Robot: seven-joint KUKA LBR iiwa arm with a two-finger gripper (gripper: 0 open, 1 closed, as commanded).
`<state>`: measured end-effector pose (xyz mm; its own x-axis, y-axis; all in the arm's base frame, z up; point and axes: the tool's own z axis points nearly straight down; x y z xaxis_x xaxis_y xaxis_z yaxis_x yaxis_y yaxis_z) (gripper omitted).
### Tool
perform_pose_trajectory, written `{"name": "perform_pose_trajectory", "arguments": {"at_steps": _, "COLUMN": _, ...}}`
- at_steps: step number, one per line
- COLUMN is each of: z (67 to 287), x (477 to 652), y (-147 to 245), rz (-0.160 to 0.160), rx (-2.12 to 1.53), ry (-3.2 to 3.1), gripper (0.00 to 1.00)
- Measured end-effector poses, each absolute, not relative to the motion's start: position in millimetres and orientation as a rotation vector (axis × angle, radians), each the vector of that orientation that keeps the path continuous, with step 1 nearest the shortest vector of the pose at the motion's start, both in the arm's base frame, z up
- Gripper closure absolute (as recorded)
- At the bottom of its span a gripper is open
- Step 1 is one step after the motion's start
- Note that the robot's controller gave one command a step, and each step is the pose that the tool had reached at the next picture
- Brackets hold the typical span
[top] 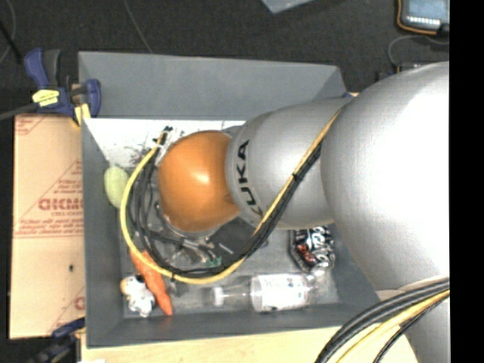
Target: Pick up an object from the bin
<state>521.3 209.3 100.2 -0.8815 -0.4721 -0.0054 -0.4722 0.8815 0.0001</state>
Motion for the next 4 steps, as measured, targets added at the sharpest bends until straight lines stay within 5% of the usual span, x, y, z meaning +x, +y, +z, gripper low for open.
{"name": "perform_pose_trajectory", "arguments": {"at_steps": 2, "z": 161, "x": 514.5, "y": 221, "rz": 0.003, "rx": -0.935, "ry": 2.989, "gripper": 0.00}}
{"name": "perform_pose_trajectory", "arguments": {"at_steps": 4, "z": 102, "x": 503.4, "y": 232, "rz": 0.000, "rx": -1.591, "ry": 2.704, "gripper": 0.00}}
